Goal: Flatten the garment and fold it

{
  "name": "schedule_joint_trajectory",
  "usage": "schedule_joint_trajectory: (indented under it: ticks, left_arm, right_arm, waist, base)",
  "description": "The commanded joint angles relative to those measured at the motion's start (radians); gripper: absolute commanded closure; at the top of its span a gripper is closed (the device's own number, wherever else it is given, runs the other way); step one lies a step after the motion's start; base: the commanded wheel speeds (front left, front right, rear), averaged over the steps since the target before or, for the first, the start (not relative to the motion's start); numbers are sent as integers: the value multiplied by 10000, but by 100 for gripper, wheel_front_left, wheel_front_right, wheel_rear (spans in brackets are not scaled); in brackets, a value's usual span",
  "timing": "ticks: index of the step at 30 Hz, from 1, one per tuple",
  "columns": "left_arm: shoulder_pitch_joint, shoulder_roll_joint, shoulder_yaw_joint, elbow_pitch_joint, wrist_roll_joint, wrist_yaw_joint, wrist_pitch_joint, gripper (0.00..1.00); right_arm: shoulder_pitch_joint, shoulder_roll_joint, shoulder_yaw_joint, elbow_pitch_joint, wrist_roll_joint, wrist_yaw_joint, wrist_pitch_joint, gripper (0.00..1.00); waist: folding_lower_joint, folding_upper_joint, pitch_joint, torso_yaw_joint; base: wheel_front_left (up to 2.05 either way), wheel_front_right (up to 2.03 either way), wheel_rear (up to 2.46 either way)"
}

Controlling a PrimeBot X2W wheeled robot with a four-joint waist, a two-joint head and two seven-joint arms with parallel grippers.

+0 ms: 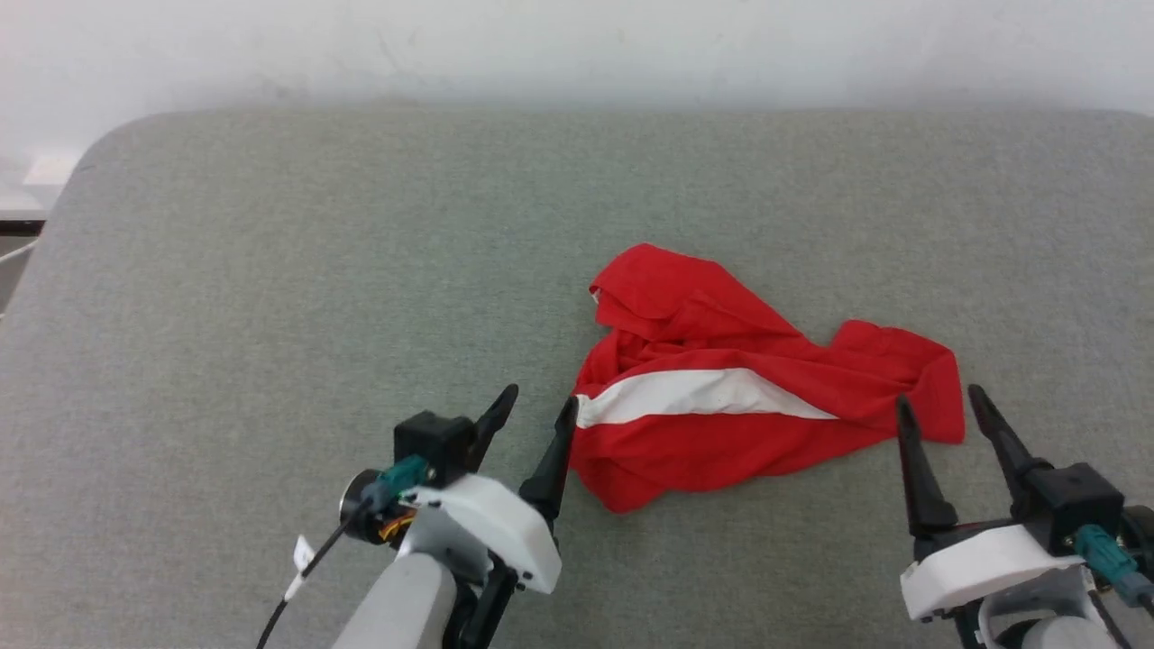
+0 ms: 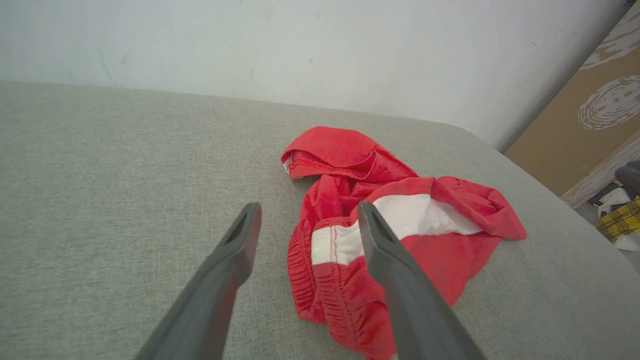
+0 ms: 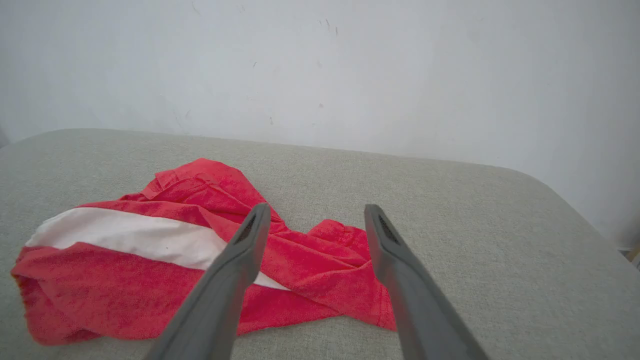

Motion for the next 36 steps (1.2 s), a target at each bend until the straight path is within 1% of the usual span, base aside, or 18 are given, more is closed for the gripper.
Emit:
schedule_joint_trajectory:
  ticks: [1,5,7,12,13,14,15,18,23,29,33,36]
  left_arm:
    - [-277,-5,-112,139,-231,129,244,0]
    - [-821,-5,-439,574,-819,476,1281,0]
    - [-1042,-5,-537,761,-1064,579,1801,0]
    - [-1305,12,-624,1073,-1200,861,2813,0]
    - [-1308,30,-658,1089,-1228,843,2967,18]
    - [-1305,43,-667,1074,-1263,834,3061,61]
    - [-1308,70,-675,1003,-1254,823,3030,100]
    - [-1252,128,-592,764,-1268,867,2757,100]
    - [-1044,195,-326,396,-1296,1107,2173,100]
    - [-542,446,-31,-34,-1388,1356,1800,100]
    - [-321,524,-19,-220,-1442,1421,1841,100]
    - [-281,523,-61,-325,-1465,1436,1869,100]
  right_arm:
    - [69,9,67,-34,25,-9,-60,0]
    - [-21,9,302,-10,105,-9,-92,0]
    - [-74,9,392,14,153,-9,-89,0]
    - [-196,9,470,107,249,-9,-119,0]
    - [-215,9,470,127,266,-9,-129,0]
    - [-231,9,468,146,277,-9,-137,0]
    - [-246,9,466,161,286,-9,-145,0]
    - [-275,9,439,183,316,-9,-166,0]
    - [-284,9,378,332,257,-9,50,0]
    - [-357,9,-122,869,212,-9,1166,0]
    - [-840,9,-372,1444,189,-9,2067,0]
    - [-1322,9,-345,2009,266,-9,2817,0]
  waist:
    - [0,-1,167,-196]
    - [0,-1,336,-425]
    - [0,-1,406,-537]
    - [0,-1,511,-729]
    - [0,-1,522,-748]
    - [0,-1,532,-761]
    - [0,-1,544,-770]
    - [0,-1,549,-752]
    - [0,-1,514,-660]
    - [0,-1,518,-499]
    - [0,-1,596,-403]
    - [0,-1,707,-326]
  base:
    - [0,0,0]
    - [0,0,0]
    - [0,0,0]
    - [0,0,0]
    - [0,0,0]
    - [0,0,0]
    - [0,0,0]
    - [0,0,0]
    - [0,0,0]
    - [0,0,0]
    - [0,0,0]
    - [0,0,0]
